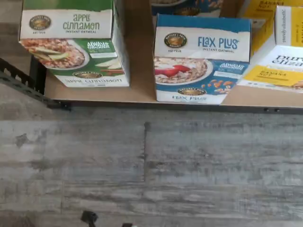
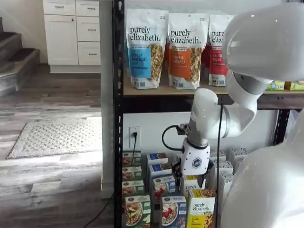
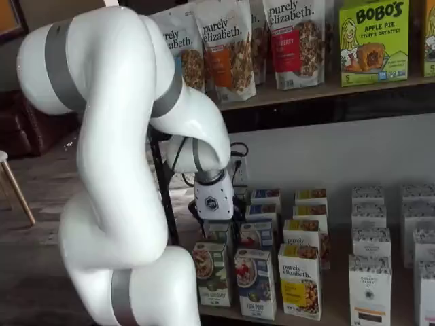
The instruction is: Pick up the blue and white box that is on the bottom shelf, the second box from the left
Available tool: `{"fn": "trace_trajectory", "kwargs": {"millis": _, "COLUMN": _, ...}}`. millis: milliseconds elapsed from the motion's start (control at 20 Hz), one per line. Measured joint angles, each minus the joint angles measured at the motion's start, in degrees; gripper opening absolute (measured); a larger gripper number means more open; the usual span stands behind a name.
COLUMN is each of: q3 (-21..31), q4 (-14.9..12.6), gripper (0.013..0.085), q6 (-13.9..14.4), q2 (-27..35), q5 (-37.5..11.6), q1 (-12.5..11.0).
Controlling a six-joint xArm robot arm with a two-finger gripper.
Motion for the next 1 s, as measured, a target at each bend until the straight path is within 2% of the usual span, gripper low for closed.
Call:
{"fn": "trace_trajectory", "kwargs": {"millis": 250, "q3": -0.48, "q4": 0.64, "gripper": 0.085, "q6": -0.06, "q2": 3.23, "q5": -4.24, "q1": 0.69}}
{"fn": "trace_trajectory", "kwargs": {"millis": 400, "q3": -1.1, "q4": -0.41, "gripper": 0.085, "q6": 1.57, "q2": 5.69, "q5": -6.83, "q1": 1.47}}
{"fn": "trace_trajectory", "kwargs": {"millis": 600, "q3": -3.04, "q4": -2.77, "gripper": 0.085, "q6": 5.14, "q2": 9.9, "q5": -8.21, "q1": 2.93}}
{"fn": "trace_trajectory", "kwargs": {"millis": 700, "q3": -3.89, "q4": -2.47, "gripper": 0.085, "q6": 5.59, "q2": 12.06, "q5": -9.1, "q1": 3.68}}
{"fn": "trace_trajectory", "kwargs": {"millis": 1000, "q3": -6.77, "q4": 0.42, "gripper": 0.085, "q6": 3.68, "q2": 17.88, "q5": -12.89, "q1": 4.6}}
